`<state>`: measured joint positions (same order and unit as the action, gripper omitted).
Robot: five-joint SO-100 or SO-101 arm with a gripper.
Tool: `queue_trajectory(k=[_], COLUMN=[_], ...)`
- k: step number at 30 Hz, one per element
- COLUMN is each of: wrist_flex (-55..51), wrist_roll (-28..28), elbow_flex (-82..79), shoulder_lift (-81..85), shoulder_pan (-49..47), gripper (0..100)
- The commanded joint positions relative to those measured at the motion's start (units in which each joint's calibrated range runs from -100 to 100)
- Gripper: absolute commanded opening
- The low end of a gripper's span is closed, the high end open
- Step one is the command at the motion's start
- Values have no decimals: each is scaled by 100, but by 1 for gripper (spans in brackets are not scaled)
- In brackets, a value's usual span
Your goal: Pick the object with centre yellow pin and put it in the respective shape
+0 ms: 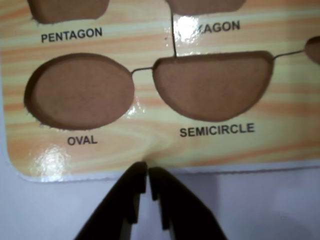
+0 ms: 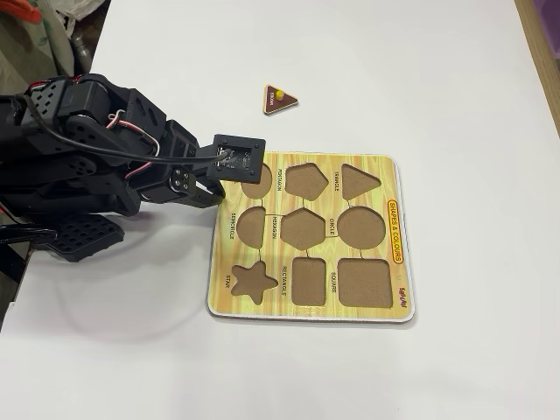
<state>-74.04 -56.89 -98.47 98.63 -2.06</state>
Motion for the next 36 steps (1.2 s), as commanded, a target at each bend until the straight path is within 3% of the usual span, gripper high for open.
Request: queue_trajectory(k=[1, 10, 15, 28, 36], wrist_flex=[-81, 126, 118, 22, 31], wrist_roll=[-22, -85, -85, -69, -85], elbow_flex=[-45, 54, 908, 4451, 6043], shoulder_lift=[-72, -181, -574, -4114, -5871], shoulder_pan=[30, 10, 1, -58, -1152], gripper=[2, 2, 2, 2, 2])
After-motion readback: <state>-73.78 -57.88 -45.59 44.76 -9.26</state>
